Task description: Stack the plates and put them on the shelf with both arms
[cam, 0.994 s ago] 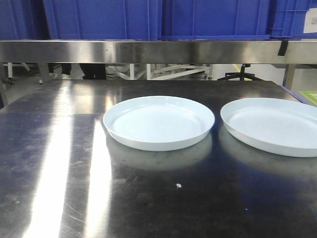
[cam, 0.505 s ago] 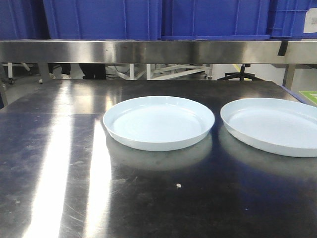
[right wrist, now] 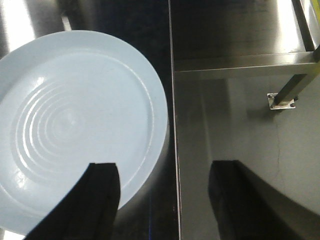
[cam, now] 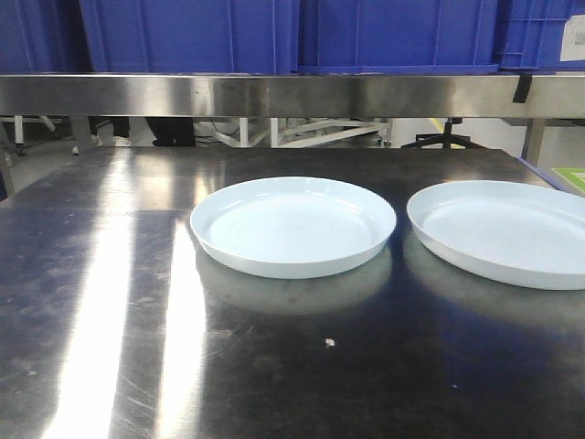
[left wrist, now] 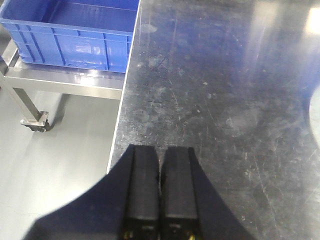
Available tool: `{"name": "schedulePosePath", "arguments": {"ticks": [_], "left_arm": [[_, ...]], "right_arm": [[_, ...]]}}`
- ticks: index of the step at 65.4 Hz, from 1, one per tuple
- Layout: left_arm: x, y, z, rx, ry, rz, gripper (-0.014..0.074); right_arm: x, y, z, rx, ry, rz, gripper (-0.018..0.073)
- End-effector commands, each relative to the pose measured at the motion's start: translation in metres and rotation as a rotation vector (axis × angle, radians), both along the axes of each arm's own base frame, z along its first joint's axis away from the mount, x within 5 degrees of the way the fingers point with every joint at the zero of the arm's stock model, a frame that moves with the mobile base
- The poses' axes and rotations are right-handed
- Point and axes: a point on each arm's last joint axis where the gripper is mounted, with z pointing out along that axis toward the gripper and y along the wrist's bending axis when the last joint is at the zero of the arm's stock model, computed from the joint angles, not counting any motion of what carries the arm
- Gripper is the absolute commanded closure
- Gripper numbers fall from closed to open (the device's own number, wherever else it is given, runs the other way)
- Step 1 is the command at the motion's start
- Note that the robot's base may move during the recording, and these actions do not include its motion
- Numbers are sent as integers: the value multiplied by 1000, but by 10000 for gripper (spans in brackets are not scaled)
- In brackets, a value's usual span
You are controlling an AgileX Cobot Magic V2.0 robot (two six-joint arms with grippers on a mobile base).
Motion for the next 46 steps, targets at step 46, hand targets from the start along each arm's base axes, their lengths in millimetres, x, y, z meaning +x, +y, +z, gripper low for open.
{"name": "schedulePosePath", "arguments": {"ticks": [46], "left_arm": [[5,0,17,-21,-115,3,504]], "right_arm": [[100,-7,8,8,98,5,54]]}}
